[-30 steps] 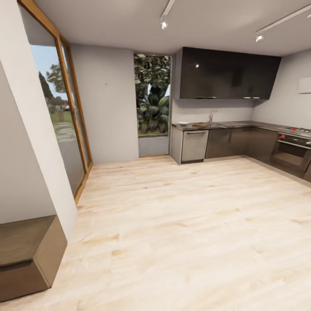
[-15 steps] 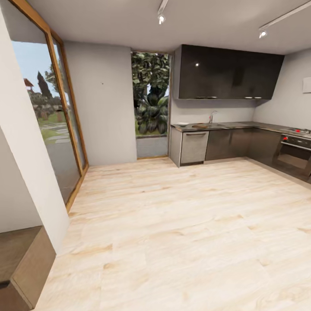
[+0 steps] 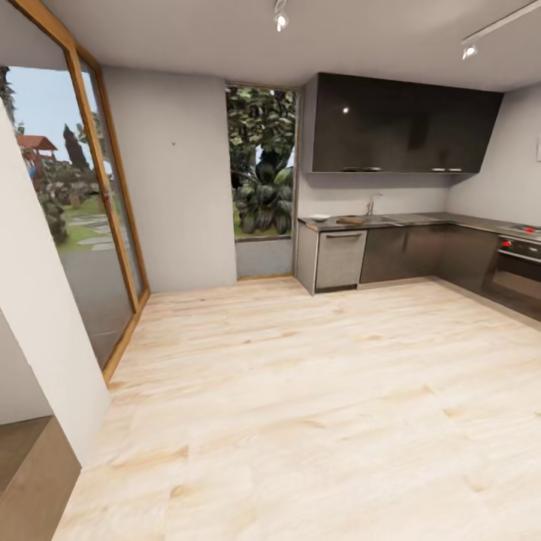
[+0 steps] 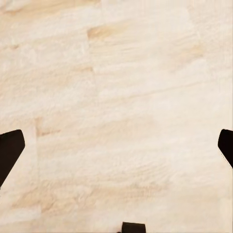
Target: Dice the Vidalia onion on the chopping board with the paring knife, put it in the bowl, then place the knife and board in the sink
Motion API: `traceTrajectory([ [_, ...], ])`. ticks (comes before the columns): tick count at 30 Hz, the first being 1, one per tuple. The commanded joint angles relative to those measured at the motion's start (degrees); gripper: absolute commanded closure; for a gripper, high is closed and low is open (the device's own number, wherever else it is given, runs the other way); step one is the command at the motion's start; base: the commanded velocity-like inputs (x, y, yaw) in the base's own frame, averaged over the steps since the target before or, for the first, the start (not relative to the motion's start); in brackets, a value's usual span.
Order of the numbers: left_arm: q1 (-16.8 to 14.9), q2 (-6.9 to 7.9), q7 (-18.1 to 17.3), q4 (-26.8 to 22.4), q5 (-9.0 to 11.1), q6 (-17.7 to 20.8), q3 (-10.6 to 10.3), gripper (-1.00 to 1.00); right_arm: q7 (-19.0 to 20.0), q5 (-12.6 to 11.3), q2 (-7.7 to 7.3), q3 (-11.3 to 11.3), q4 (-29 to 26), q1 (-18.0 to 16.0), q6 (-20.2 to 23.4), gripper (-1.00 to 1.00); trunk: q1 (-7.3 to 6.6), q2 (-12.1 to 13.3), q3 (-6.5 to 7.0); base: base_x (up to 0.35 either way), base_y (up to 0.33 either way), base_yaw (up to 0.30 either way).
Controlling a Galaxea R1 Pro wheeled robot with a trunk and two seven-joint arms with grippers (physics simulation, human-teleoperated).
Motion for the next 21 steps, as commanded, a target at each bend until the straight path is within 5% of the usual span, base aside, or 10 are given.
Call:
traceTrajectory([
  [1,0.01,0.00,0.11,-0.05,-0.02,-0.09,0.02,-1.00,-0.22,0.02,0.01,0.04,0.03,-0.03,-0.16,-1.00,0.03,-0.02,-0.05,0.325,0.000,0.000],
  [21,0.01,0.00,0.11,-0.05,-0.02,-0.09,0.02,-1.00,-0.22,0.02,0.01,0.04,0.03,-0.03,-0.16,-1.00,0.03,-0.02,-0.05,0.325,0.000,0.000],
])
